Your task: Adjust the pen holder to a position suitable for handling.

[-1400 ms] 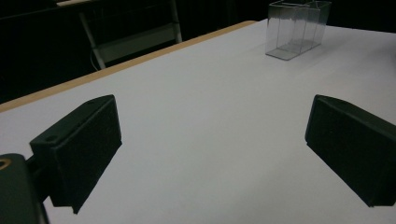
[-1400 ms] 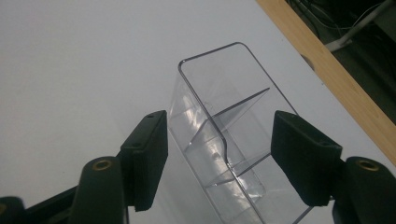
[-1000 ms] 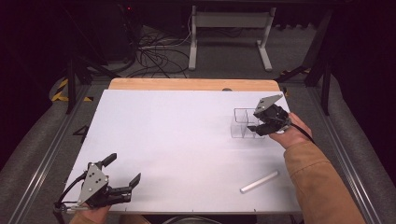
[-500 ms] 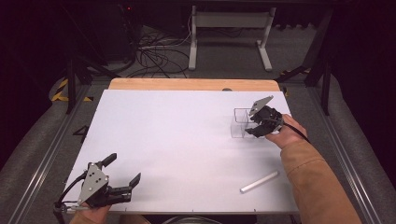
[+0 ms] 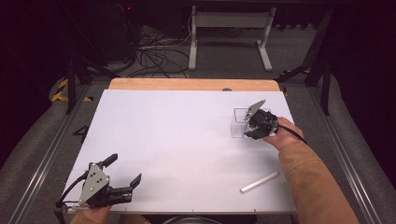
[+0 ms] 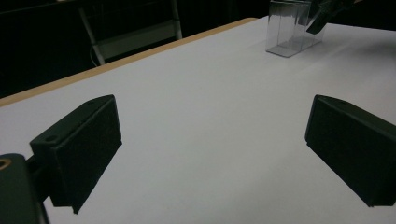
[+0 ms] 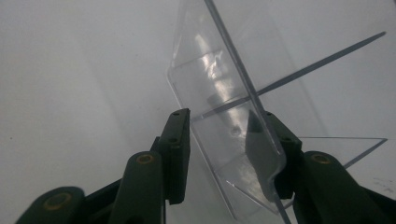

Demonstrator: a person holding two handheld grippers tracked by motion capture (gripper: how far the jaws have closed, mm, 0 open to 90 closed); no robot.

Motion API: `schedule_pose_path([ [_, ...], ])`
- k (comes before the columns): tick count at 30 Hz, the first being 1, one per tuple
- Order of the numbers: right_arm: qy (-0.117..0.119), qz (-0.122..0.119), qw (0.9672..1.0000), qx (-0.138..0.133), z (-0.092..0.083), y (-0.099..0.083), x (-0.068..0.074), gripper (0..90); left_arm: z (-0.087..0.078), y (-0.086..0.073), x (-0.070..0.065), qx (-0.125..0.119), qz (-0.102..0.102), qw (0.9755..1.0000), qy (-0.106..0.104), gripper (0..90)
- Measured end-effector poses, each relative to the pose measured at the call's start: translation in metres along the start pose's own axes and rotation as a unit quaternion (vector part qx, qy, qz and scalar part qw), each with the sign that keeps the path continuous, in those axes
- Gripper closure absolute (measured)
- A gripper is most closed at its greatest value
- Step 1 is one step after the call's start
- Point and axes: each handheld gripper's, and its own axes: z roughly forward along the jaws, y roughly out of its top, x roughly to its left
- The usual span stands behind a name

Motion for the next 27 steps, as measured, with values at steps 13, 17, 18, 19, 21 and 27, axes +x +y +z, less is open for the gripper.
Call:
schedule_pose_path([
  [13, -0.006, -0.016, 0.9998, 0.003, -0.003, 0.0, 0.001, 69.7, 0.0, 0.0, 0.0, -0.001, -0.002, 1.0, -0.001, 4.5],
  [17, -0.002, -0.04, 0.9992, 0.0, -0.006, 0.001, 0.004, 77.4, 0.0, 0.0, 0.0, -0.001, -0.001, 1.0, 0.0, 4.5],
  [18, -0.001, -0.039, 0.9993, -0.002, -0.006, 0.002, 0.005, 78.0, 0.0, 0.0, 0.0, -0.001, 0.0, 1.0, 0.0, 4.5],
  [19, -0.002, -0.038, 0.9993, -0.002, -0.007, 0.002, 0.006, 78.6, 0.0, 0.0, 0.0, -0.001, 0.001, 1.0, 0.0, 4.5],
  [21, 0.001, -0.045, 0.999, -0.001, -0.007, 0.002, 0.006, 79.6, 0.0, 0.0, 0.0, -0.001, 0.0, 1.0, 0.0, 4.5],
  [27, 0.007, -0.055, 0.9983, -0.02, -0.017, 0.005, 0.011, 83.1, 0.0, 0.0, 0.0, -0.001, 0.001, 1.0, 0.0, 4.5],
])
